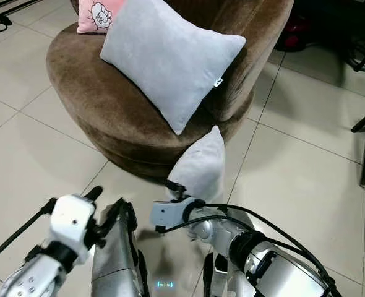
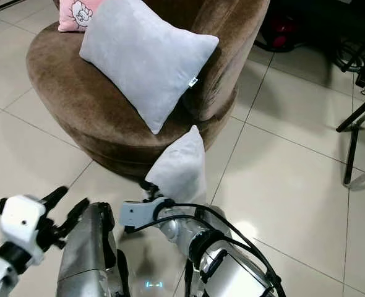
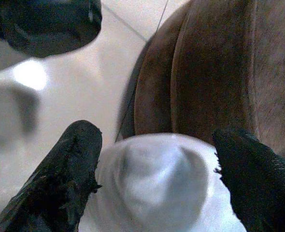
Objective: Move the pillow to the sofa from floor
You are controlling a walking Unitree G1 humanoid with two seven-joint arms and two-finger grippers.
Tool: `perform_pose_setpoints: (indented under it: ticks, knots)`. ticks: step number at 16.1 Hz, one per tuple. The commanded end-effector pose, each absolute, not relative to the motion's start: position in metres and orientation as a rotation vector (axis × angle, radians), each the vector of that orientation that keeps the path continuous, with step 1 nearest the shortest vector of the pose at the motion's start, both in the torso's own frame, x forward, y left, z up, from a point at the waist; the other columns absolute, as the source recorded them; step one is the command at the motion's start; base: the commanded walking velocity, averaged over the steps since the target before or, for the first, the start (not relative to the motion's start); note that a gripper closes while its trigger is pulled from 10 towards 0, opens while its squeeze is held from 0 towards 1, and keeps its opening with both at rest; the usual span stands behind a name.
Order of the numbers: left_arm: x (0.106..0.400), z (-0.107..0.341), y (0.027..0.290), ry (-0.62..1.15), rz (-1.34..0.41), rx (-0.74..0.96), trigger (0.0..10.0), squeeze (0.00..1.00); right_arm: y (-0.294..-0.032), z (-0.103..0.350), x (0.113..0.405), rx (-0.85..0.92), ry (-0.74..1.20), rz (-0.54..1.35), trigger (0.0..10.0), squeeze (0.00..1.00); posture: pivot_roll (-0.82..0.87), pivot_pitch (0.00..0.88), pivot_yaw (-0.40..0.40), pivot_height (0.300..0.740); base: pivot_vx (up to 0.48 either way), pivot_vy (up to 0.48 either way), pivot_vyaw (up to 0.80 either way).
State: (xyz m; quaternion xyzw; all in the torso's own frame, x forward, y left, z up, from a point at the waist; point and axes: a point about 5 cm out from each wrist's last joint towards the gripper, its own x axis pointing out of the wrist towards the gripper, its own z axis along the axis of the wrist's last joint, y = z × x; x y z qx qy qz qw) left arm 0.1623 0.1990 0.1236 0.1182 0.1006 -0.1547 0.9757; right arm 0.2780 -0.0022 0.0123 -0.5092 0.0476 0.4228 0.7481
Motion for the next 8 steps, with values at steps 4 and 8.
perform_pose_setpoints:
  ticks: [4, 8]
  knots:
    - [0.1614, 0.1237, 0.1972, 0.212, -0.323, 0.24, 10.0, 0.04, -0.0036, 0.0137, 0.2815, -1.092, 0.117, 0.874, 0.0, 0.0, 0.21, 0.213, -0.068, 0.506, 0.0, 0.0, 0.0]
    - [0.1603, 0.1218, 0.1965, 0.219, -0.334, 0.234, 10.0, 0.04, 0.003, 0.0163, 0.2802, -1.054, 0.101, 0.876, 0.0, 0.0, 0.21, 0.212, -0.069, 0.506, 0.0, 0.0, 0.0]
